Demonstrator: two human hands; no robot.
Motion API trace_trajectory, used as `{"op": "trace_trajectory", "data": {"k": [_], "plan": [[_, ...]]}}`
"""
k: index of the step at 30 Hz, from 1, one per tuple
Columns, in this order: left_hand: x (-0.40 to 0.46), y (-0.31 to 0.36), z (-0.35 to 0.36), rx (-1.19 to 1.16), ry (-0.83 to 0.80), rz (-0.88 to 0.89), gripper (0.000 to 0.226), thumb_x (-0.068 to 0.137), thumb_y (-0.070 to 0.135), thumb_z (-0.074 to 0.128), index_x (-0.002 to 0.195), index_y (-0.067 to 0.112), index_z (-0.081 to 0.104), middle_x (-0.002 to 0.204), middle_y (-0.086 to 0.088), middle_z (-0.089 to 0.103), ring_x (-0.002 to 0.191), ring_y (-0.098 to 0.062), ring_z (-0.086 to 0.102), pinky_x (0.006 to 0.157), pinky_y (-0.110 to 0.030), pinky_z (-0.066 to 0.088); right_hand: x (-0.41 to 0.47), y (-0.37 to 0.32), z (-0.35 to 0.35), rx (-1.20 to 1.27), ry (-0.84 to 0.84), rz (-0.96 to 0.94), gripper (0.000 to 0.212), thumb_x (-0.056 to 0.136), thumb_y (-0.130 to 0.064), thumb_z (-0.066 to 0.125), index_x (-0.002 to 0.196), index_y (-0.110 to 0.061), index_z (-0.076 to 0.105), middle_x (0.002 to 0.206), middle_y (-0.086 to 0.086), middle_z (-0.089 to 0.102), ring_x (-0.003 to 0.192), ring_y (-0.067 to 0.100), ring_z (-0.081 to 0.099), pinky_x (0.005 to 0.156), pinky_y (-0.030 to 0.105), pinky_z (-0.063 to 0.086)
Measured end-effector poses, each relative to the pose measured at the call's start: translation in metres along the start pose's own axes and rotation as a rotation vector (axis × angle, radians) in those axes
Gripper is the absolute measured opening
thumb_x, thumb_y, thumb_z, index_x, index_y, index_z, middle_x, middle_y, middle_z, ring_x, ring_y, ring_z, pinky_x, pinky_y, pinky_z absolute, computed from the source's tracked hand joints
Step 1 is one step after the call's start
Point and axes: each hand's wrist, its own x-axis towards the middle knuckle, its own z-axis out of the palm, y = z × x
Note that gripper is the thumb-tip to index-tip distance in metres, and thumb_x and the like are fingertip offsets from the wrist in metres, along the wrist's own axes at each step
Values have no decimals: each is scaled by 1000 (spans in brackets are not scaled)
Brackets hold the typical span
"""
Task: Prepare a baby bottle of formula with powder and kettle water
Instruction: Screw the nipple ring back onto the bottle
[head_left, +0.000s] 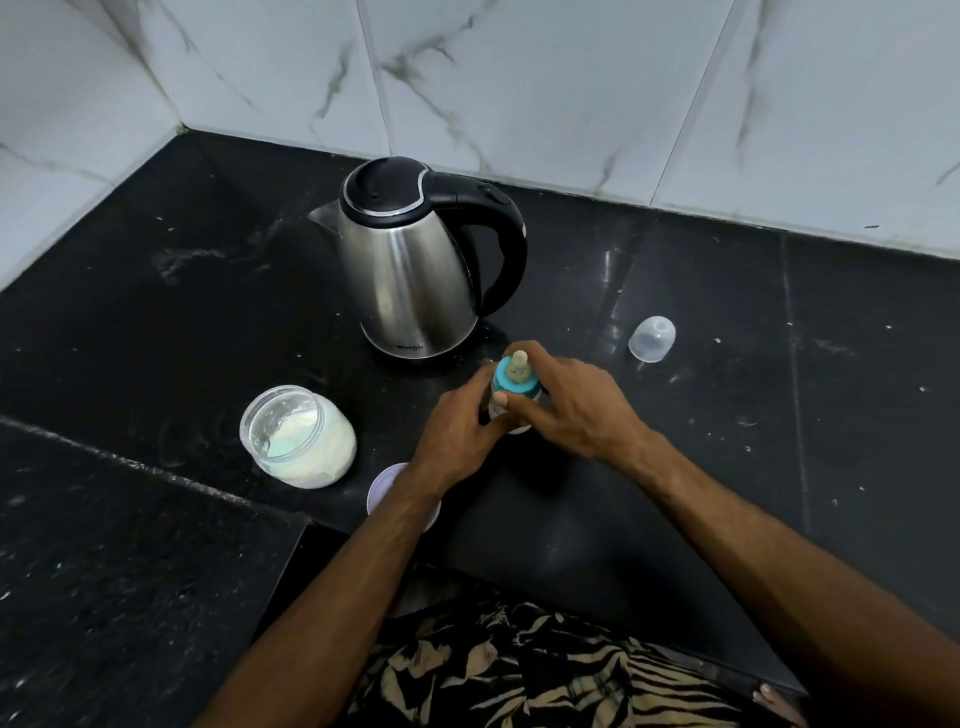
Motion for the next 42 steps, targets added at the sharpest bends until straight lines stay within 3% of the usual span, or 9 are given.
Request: {"op": "trace_trajectory", "data": {"k": [9,14,18,21,23,26,31,37,42], "plan": [[-1,-1,0,-7,-17,10,52,90,29,69,138,31,47,124,11,66,114,-6,63,96,-36,55,-9,-8,15,128,113,85,50,93,-59,50,131,-28,43,113,-5,69,94,17,66,79,38,56],[-1,2,-3,-7,-37,1,49,88,35,69,132,39,48,109,33,62,108,8,60,93,-26,54,-7,-2,8,194,31,45,60,92,-56,58,140,-25,41,114,-5,68,97,12,65,84,34,56],[-1,5,-4,-40,-23,-20,53,78,52,70,126,45,48,107,34,62,105,11,60,88,-16,51,-10,8,-2,310,21,16,69,88,-67,51,143,-25,40,75,-21,60,67,-1,59,65,17,49],[2,1,0,-46,3,-16,56,79,34,80,125,43,50,109,32,63,105,10,61,91,-16,50,-13,20,-11,258,159,109,60,91,-68,44,134,-26,48,64,-5,53,59,11,54,58,36,52],[4,-2,1,-46,17,-16,58,78,25,82,123,44,50,109,37,62,106,14,59,91,-11,47,-10,31,-15,156,324,254,48,93,-60,51,126,-25,55,71,-7,55,67,10,55,61,38,53],[5,-4,1,-52,15,-21,59,78,22,83,118,49,50,107,44,59,106,17,58,89,-5,44,-6,56,-20,-15,477,363,39,93,-42,63,124,-18,59,102,0,62,96,17,56,83,41,51],[6,-7,3,-70,11,-19,60,78,23,83,116,55,50,112,43,59,110,14,58,89,-4,44,-6,93,-16,-54,407,516,50,91,-39,64,135,-17,52,136,10,48,125,29,46,101,46,39],[6,-7,3,-76,-6,-28,59,78,26,82,117,55,49,113,46,57,111,16,56,88,-2,42,-11,108,-5,-90,284,611,54,95,-31,59,146,-22,40,138,14,45,122,32,46,103,49,37],[6,-5,3,-61,-13,-26,58,79,27,82,116,56,48,112,46,57,111,16,56,90,-4,44,-8,93,-20,204,471,496,53,92,-27,67,137,-13,43,127,8,50,112,25,53,96,40,46]]}}
